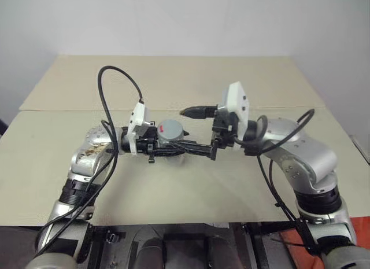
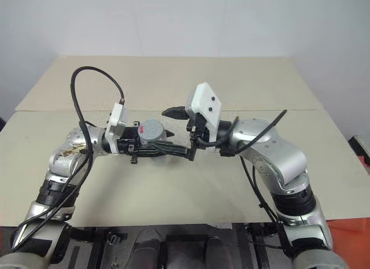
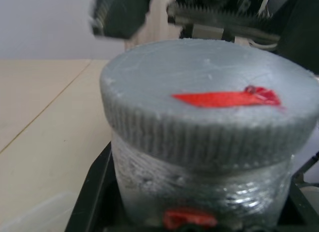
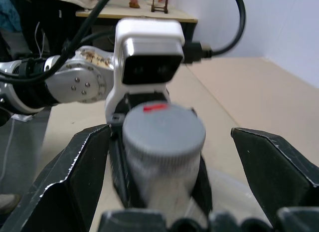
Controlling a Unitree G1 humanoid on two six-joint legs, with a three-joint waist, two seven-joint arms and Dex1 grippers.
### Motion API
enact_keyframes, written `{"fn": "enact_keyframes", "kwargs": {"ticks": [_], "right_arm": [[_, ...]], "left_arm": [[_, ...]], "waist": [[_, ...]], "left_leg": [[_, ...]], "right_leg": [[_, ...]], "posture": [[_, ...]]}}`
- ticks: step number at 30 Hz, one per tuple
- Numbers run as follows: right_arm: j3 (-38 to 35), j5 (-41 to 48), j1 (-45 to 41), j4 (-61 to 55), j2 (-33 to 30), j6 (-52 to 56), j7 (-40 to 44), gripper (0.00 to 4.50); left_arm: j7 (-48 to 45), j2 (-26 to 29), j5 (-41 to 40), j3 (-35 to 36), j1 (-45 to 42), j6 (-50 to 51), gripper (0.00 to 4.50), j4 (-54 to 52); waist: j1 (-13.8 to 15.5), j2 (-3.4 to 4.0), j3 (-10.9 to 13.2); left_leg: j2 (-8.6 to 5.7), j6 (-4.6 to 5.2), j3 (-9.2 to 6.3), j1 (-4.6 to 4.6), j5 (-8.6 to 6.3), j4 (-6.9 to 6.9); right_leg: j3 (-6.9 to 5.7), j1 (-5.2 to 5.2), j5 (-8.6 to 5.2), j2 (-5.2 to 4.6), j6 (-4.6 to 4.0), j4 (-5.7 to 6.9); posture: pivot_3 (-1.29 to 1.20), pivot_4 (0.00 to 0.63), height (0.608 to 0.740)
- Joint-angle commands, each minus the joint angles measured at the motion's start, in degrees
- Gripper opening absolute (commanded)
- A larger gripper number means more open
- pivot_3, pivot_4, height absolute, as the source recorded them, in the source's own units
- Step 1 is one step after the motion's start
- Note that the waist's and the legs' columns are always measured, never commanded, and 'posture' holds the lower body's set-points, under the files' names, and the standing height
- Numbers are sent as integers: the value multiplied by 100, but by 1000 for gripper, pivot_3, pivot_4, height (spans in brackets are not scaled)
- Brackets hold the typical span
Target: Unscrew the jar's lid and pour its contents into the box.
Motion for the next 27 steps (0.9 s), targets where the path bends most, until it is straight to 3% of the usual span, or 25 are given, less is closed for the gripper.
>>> {"fn": "enact_keyframes", "kwargs": {"ticks": [1, 10, 13, 16, 20, 24, 27], "right_arm": [[121, -181, -214, 64, 87, 165, -195, 4500], [200, -233, -316, 179, 255, 368, -247, 4500], [180, -203, -315, 188, 277, 407, -190, 3925], [158, -152, -310, 249, 301, 417, -119, 2916], [131, -142, -292, 440, 362, 255, -2, 2762], [126, -184, -388, 953, 323, -427, 750, 2762], [132, -88, -554, 1664, 216, -1137, 2017, 2762]], "left_arm": [[-46, -69, 76, -1, -131, -178, 1964, 34], [-19, -146, 233, -30, -141, -296, 1964, 80], [-22, -171, 273, -39, -120, -331, 1964, 74], [-28, -158, 291, -53, -120, -365, 1964, 54], [-96, -117, 305, -40, -167, -434, 1964, 55], [-394, -35, 204, -54, -267, -425, 1964, 44], [-737, 11, 29, -69, -322, -335, 1964, -38]], "waist": [[5, 0, 0], [14, 0, 0], [12, 0, 0], [13, 0, 0], [11, 0, 0], [9, 0, 0], [11, 0, 0]], "left_leg": [[0, 0, -1, 0, 0, 0], [-1, 0, -2, -4, 0, 2], [0, 0, -2, -4, 0, 1], [-1, 0, -2, -5, 0, 2], [-1, 0, -2, -4, 0, 1], [-1, 0, -2, -5, 0, 1], [-2, 0, -1, -5, 0, 1]], "right_leg": [[-1, 0, 0, 0, 0, 0], [-1, 0, 0, -2, 0, 0], [-2, 0, 0, -1, 0, 0], [-2, 0, 0, -1, 1, 0], [-2, 0, 0, -2, 0, -1], [-2, -1, 0, -1, 1, -1], [-2, 1, 0, -1, 1, -3]], "posture": [[0, 150, 740], [0, 150, 740], [0, 150, 740], [0, 150, 740], [0, 150, 740], [0, 150, 740], [0, 150, 740]]}}
